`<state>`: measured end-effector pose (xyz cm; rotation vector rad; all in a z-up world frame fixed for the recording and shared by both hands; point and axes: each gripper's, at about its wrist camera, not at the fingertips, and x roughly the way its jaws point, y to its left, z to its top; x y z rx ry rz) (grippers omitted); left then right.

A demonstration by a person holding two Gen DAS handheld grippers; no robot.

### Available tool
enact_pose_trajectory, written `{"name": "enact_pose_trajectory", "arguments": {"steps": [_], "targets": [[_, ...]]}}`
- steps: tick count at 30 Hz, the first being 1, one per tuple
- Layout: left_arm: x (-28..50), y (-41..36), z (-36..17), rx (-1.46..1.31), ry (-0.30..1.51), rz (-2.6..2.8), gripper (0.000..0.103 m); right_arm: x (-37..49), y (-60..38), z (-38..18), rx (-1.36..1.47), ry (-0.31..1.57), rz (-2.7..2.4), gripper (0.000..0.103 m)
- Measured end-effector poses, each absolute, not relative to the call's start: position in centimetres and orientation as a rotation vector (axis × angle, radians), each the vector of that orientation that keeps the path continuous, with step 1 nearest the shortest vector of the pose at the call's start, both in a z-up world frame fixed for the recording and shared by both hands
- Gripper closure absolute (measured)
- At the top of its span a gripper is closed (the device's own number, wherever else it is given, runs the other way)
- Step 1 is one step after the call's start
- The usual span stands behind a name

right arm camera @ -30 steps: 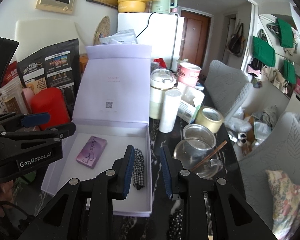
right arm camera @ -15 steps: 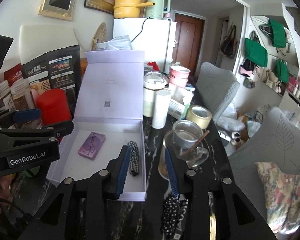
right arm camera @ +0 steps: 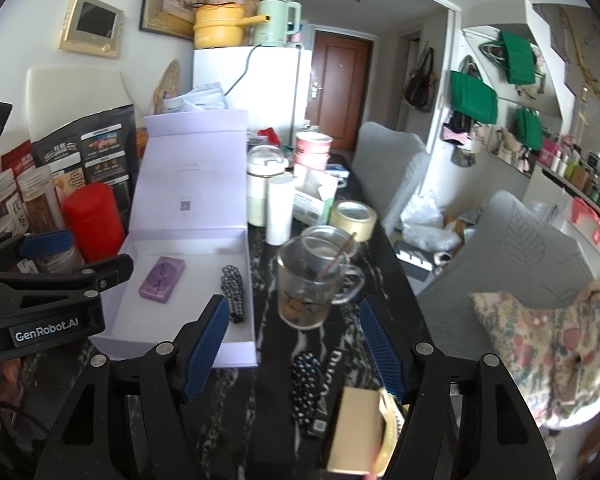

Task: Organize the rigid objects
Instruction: 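Withdraw both grippers from the box toward the gold box and claw clip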

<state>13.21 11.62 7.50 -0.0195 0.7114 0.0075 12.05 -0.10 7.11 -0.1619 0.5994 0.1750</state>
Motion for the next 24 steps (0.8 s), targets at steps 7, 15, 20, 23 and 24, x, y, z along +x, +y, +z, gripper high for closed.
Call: {"name": "enact_pose_trajectory", "arguments": {"steps": [7,15,20,23,24], "targets": [[11.9,7.8,7.2,0.021,0.7,-0.101,0.023,9.7,-3.1,7.2,-0.155,0.598,0.086,0.035],[11.5,4.3,6.5,0.043,0.711,-0.183,0.023,7.9,-6.3,6.5,-0.134,0.608,0.008,0.035],[11.8,2.5,5.7,0.051,0.737,-0.218,0.023,7.4,-8.1,5.5,-0.114,0.629,-0.025,0.035],[12.1,1.3,5.0,0.062,0.755,-0.225,0.023,7.1,-9.1,4.9,-0.107,0.639,-0.052,0.035],[12.2,0.9,4.8,0.066,0.761,-0.231,0.023,7.0,-9.4,4.6,-0.104,0.644,-0.06,0.035]]}}
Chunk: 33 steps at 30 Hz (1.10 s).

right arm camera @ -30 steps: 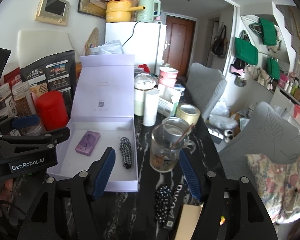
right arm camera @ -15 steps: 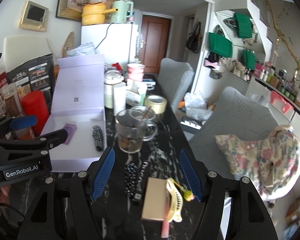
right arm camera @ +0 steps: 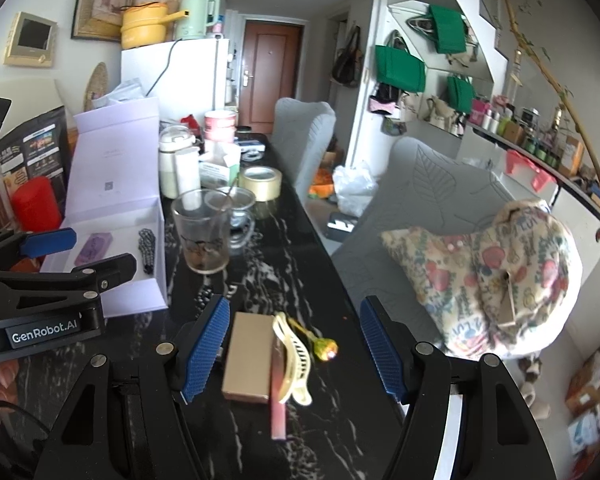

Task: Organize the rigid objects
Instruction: 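Withdraw both grippers from the box toward the gold box and claw clip, then grasp the gold cardboard box with the left gripper while the right gripper grasps the cream claw clip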

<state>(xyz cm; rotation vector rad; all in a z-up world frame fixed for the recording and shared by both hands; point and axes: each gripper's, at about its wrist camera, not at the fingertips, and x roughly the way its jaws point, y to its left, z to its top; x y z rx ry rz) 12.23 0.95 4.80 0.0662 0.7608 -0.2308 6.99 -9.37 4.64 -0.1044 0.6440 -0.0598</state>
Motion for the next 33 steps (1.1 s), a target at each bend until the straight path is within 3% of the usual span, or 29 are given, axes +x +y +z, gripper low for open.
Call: {"name": "enact_pose_trajectory", "arguments": {"steps": [33], "targets": [[15.0,-8.8,-4.9,0.181,0.97,-0.374,0.023,7.9,-17.0,-4.0,-0.007,0.828,-0.103,0.035]]}}
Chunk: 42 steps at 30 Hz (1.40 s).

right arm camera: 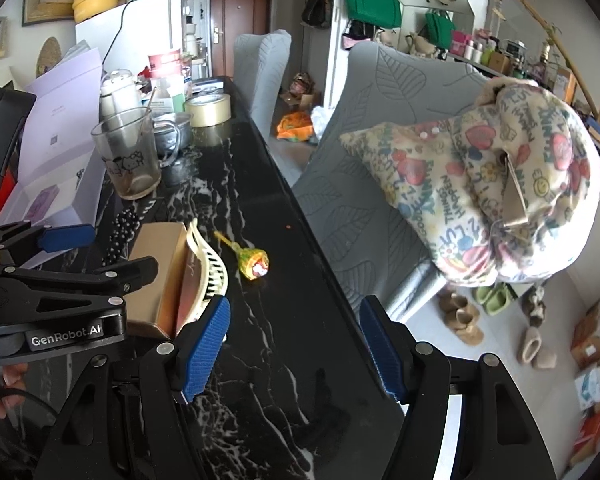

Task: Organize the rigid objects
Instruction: 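Grasp the gold cardboard box with the left gripper while the right gripper grasps the cream claw clip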

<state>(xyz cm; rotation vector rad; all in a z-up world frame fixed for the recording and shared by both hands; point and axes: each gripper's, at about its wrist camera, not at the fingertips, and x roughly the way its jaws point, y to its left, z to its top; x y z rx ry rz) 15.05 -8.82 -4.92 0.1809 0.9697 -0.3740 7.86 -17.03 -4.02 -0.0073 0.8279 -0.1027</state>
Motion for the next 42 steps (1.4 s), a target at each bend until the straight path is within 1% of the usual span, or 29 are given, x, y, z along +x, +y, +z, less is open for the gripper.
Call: {"name": "enact_pose_trajectory", "arguments": {"steps": [8,12,13,15,24,37,42], "targets": [[16.2,-9.2,-6.4,0.122,1.023,-0.393,0.023,8.8,-17.5,-5.5,0.036,0.87,-0.051,0.035],[16.5,-9.2,-6.9,0.127,1.022,-0.392,0.023,9.5,-17.3,-6.1,0.048,0.884,-0.027,0.036],[16.6,-9.2,-7.0,0.124,1.021,-0.393,0.027,9.7,-17.2,-6.2,0.053,0.888,-0.022,0.036],[16.9,-9.1,-7.0,0.106,1.031,-0.4,0.029,9.9,-17.3,-6.4,0.074,0.902,-0.013,0.036],[17.1,-8.8,-7.0,0.101,1.025,-0.437,0.038,10.8,-16.9,-7.3,0.112,0.938,0.014,0.036],[17.1,-6.0,-6.6,0.097,1.037,-0.422,0.039,12.4,-15.0,-7.8,0.105,0.93,0.112,0.038],[16.8,-5.2,-6.8,0.104,1.045,-0.428,0.039,12.9,-15.1,-8.4,0.11,0.953,0.094,0.043]]}}
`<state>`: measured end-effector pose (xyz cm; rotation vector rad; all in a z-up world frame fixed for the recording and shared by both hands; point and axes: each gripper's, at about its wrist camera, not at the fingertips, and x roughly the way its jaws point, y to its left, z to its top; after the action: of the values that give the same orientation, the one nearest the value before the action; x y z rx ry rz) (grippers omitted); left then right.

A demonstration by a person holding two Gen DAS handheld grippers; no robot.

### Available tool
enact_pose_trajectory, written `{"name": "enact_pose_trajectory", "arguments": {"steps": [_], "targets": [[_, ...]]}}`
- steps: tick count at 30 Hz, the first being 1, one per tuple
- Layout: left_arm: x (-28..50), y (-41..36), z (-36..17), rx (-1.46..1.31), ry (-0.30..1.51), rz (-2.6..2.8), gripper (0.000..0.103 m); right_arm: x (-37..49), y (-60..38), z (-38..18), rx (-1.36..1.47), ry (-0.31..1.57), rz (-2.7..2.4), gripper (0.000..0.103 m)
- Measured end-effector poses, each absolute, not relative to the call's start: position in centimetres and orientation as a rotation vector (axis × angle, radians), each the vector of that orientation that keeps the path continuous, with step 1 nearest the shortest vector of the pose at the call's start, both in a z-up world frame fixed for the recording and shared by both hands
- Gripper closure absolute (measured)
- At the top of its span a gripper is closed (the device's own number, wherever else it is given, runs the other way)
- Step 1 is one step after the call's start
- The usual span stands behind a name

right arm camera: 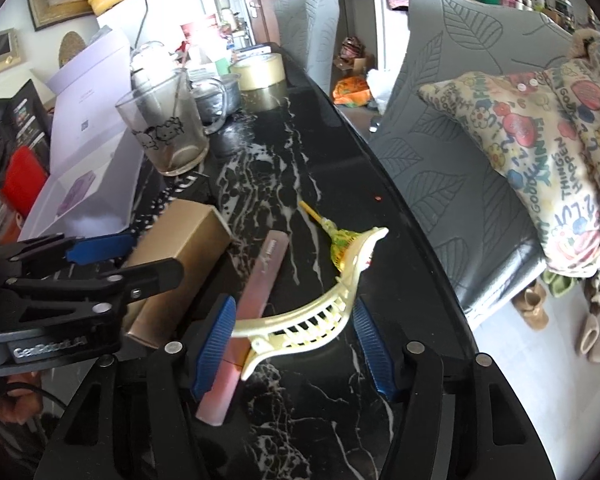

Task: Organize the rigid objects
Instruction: 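Grasp the gold cardboard box with the left gripper while the right gripper grasps the cream claw clip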

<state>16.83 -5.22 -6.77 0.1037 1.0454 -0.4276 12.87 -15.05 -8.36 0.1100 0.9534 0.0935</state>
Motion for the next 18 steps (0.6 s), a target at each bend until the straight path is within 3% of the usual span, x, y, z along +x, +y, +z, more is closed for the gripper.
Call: {"name": "enact_pose_trajectory", "arguments": {"steps": [9,12,14,18], "targets": [[15.4,-5.3,-6.3,0.141,1.031,-0.461,0.039,12.5,-16.2,-9.6,0.16,0.972,0.075,0.046],[14.9,-5.2,-6.0,0.138,1.027,-0.477,0.039,12.5,-15.8,-9.5,0.138,0.97,0.082,0.056],[14.7,-5.2,-6.0,0.145,1.027,-0.479,0.039,12.4,-15.2,-9.5,0.107,0.968,0.095,0.07],[14.1,-5.3,-6.0,0.161,1.018,-0.485,0.039,11.9,-14.9,-9.6,0.086,0.955,0.107,0.079]]}}
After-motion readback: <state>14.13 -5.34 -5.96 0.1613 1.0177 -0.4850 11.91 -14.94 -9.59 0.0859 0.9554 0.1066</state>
